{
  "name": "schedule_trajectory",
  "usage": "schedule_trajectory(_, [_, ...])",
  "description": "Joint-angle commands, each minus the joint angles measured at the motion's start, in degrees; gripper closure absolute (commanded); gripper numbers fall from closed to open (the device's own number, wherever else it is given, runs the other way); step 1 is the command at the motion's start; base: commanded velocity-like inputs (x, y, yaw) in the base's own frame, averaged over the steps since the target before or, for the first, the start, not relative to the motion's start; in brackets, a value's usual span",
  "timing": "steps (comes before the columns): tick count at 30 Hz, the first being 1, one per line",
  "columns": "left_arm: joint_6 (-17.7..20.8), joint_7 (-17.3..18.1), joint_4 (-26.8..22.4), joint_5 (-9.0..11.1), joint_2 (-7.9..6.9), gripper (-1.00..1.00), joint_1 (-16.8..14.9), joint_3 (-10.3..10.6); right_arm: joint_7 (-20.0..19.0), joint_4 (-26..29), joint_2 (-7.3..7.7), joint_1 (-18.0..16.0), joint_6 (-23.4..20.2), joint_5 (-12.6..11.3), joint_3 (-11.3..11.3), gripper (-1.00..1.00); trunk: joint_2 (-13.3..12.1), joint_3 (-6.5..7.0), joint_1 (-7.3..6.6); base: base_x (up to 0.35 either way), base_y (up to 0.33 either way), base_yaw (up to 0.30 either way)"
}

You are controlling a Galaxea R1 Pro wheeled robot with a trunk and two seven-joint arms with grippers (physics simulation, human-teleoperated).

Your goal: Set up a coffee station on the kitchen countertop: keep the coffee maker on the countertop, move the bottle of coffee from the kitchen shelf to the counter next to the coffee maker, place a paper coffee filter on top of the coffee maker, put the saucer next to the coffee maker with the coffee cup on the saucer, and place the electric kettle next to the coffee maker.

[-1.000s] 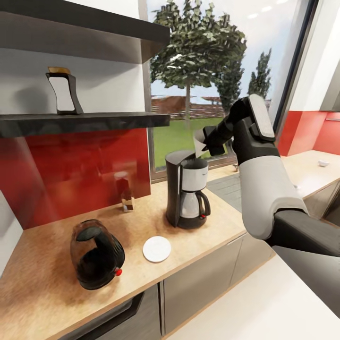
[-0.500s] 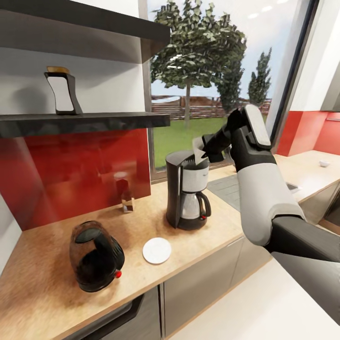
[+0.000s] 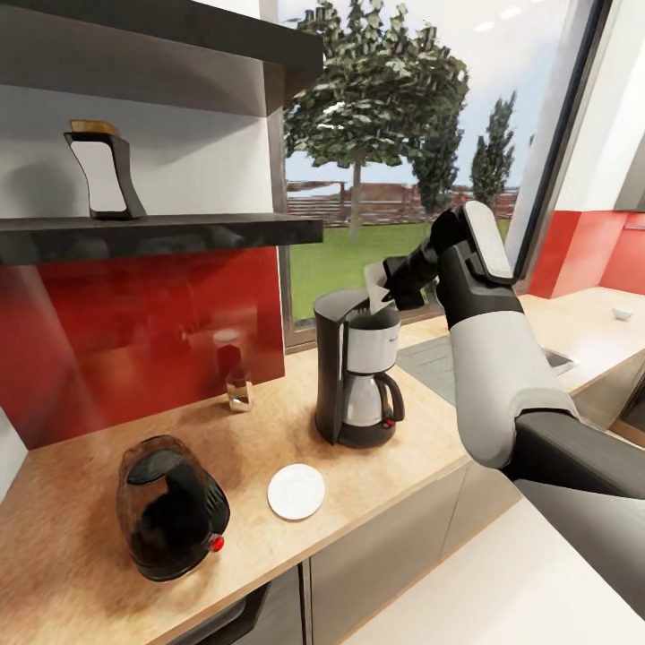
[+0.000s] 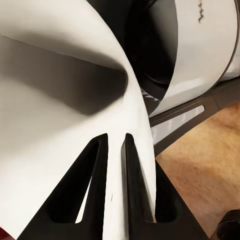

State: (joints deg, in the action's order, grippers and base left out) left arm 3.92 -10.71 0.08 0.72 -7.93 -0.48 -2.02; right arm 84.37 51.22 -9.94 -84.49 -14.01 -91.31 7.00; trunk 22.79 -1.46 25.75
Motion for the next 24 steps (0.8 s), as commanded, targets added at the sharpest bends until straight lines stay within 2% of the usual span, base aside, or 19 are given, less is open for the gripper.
schedule_trajectory(1, [0.12, -0.1, 0.01, 0.07, 0.01, -1.0, -0.05, -0.18, 0.18, 0.02, -0.05, -0.06, -0.31, -0.09, 0.21, 1.0, 0.13, -0.13, 0.04, 0.004, 0.0, 0.0])
schedule_trajectory(24, [0.17, -0.1, 0.01, 0.07, 0.06, -1.0, -0.05, -0.27, 0.27, 0.01, -0.05, 1.9, -0.31, 0.07, 0.21, 1.0, 0.13, -0.13, 0.04, 0.032, 0.0, 0.0])
